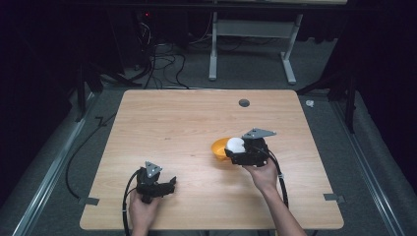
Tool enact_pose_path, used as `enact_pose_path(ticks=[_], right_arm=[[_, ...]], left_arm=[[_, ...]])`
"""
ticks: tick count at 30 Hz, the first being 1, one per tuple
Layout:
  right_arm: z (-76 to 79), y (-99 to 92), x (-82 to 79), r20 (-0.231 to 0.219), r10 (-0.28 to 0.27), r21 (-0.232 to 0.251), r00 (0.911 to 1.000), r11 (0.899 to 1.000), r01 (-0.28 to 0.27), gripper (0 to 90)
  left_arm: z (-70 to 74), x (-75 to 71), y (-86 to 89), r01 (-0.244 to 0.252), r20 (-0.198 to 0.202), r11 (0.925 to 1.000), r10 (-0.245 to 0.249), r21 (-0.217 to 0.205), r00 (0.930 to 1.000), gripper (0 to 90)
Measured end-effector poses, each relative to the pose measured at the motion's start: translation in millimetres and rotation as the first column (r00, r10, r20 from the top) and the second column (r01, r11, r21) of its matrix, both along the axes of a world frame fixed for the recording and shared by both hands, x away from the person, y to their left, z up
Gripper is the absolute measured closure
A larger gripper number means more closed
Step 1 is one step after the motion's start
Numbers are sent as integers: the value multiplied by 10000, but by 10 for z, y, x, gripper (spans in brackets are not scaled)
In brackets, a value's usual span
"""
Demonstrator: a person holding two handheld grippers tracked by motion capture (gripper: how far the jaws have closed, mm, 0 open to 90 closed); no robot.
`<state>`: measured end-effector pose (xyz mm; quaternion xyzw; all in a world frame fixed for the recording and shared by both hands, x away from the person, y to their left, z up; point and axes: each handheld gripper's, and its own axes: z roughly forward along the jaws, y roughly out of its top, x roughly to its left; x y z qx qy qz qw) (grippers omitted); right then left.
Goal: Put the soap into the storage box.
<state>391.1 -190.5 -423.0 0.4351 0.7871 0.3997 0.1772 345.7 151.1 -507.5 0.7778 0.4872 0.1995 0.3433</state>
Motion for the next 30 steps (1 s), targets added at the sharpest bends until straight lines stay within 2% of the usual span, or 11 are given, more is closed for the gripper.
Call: enact_pose_path(ticks=[11,22,30], right_arm=[[-26,14,134,-262,-226,-254,9994,9994,219,246],[-92,-2,249,-509,-429,-224,9978,9989,418,246],[-137,54,337,-677,-466,-389,9966,9983,441,246]], left_arm=[[0,17,7,-70,-2,10000,70,-10,10000,154],[1,12,6,-14,-15,10000,14,26,10000,153],[1,12,5,-29,-18,10000,29,22,10000,153]])
